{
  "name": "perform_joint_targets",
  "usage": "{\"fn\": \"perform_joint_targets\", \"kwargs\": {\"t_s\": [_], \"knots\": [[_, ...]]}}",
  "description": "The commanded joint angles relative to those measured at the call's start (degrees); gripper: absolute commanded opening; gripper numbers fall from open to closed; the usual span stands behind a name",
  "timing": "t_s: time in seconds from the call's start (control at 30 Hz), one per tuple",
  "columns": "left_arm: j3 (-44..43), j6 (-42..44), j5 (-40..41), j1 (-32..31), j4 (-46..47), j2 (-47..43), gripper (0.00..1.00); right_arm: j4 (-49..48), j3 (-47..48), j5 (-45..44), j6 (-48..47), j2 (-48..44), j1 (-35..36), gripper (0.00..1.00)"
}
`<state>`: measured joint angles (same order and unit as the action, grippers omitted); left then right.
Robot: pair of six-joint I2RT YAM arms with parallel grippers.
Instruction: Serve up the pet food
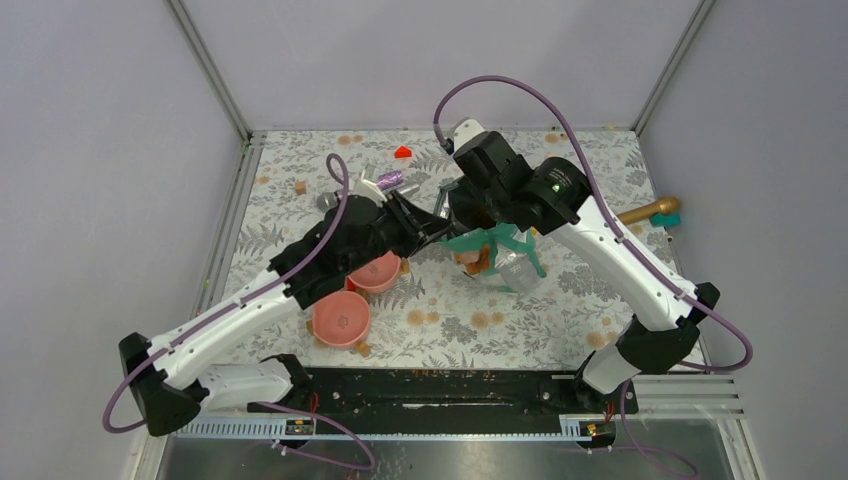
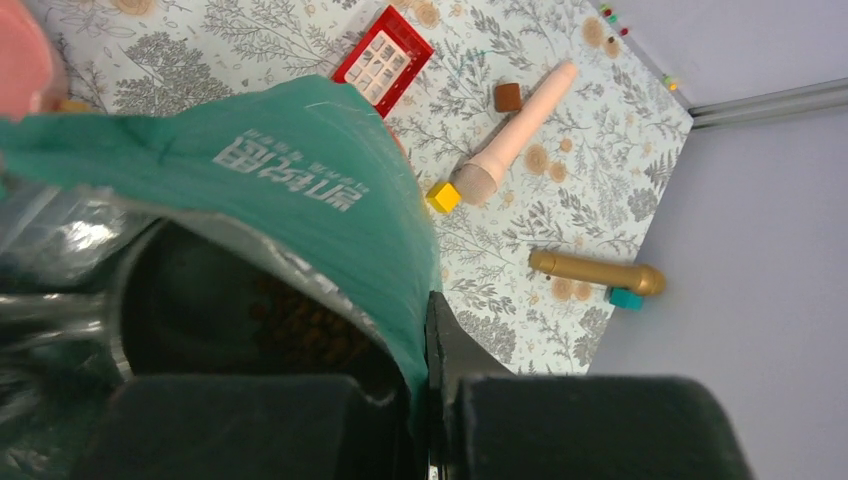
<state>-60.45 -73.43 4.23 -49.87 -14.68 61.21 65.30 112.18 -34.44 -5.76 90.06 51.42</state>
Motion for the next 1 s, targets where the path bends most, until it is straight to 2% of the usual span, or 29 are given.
{"fn": "perform_joint_targets", "kwargs": {"t_s": [0.0, 0.33, 0.5, 0.77, 0.97], "knots": [[-12.33, -0.04, 4.74, -0.86, 14.81, 4.35, 0.00, -6.17, 2.10, 5.10, 1.90, -3.82, 0.73, 0.00], [-17.62, 0.89, 6.72, -3.00, 12.27, 7.50, 0.00, -5.38, 2.51, -0.01, 2.56, -4.06, 0.70, 0.00], [-15.68, 0.59, 5.63, -3.04, 11.12, 5.01, 0.00, -5.98, 1.83, -3.02, 3.54, -5.85, 0.62, 0.00], [-8.21, -1.19, 10.28, -3.01, 10.83, -3.16, 0.00, -7.48, -0.31, -3.18, 3.23, -7.69, 0.35, 0.00], [-7.08, -1.02, 12.07, -2.96, 9.47, -6.29, 0.00, -7.55, -0.48, -2.47, 2.49, -8.14, 0.35, 0.00]]}}
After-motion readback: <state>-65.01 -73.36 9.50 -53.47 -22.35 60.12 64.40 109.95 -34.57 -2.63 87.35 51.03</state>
